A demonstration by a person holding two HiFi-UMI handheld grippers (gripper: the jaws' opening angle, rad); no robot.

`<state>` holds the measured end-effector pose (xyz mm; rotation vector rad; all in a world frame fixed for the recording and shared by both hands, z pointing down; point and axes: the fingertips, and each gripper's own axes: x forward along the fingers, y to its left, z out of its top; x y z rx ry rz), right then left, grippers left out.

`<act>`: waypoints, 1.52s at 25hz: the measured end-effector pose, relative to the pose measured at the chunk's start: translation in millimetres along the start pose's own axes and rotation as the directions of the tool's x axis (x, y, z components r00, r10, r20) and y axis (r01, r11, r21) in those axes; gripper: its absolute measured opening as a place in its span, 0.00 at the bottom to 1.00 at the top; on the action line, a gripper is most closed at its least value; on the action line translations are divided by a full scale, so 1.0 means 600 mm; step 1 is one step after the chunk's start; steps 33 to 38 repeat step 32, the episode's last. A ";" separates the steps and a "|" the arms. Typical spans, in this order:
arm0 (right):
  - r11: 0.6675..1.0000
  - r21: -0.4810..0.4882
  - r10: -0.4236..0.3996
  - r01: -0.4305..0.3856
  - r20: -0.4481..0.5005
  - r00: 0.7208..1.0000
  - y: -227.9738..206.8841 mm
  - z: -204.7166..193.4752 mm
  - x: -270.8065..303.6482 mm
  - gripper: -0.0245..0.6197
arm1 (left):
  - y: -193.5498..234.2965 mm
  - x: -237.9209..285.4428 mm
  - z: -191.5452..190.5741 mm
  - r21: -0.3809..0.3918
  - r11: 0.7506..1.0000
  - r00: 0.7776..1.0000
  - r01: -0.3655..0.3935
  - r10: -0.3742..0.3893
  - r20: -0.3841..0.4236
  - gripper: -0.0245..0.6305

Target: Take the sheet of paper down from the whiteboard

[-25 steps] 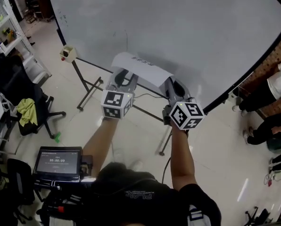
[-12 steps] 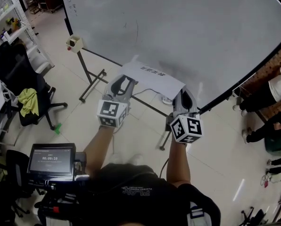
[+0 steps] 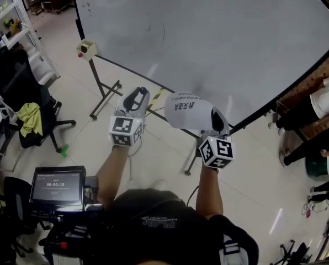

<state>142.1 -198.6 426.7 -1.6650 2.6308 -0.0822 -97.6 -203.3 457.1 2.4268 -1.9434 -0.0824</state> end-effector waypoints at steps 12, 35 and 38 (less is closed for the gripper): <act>0.999 -0.039 -0.007 0.008 0.020 1.000 0.020 0.011 0.002 0.06 | -0.028 0.014 0.031 -0.014 0.999 0.998 0.044 -0.044 0.048 0.23; 0.996 -0.087 0.018 -0.017 0.015 1.000 0.042 0.007 0.030 0.06 | -0.038 0.028 0.052 0.018 0.998 0.996 0.063 -0.064 0.060 0.23; 0.996 -0.087 0.018 -0.017 0.015 1.000 0.042 0.007 0.030 0.06 | -0.038 0.028 0.052 0.018 0.998 0.996 0.063 -0.064 0.060 0.23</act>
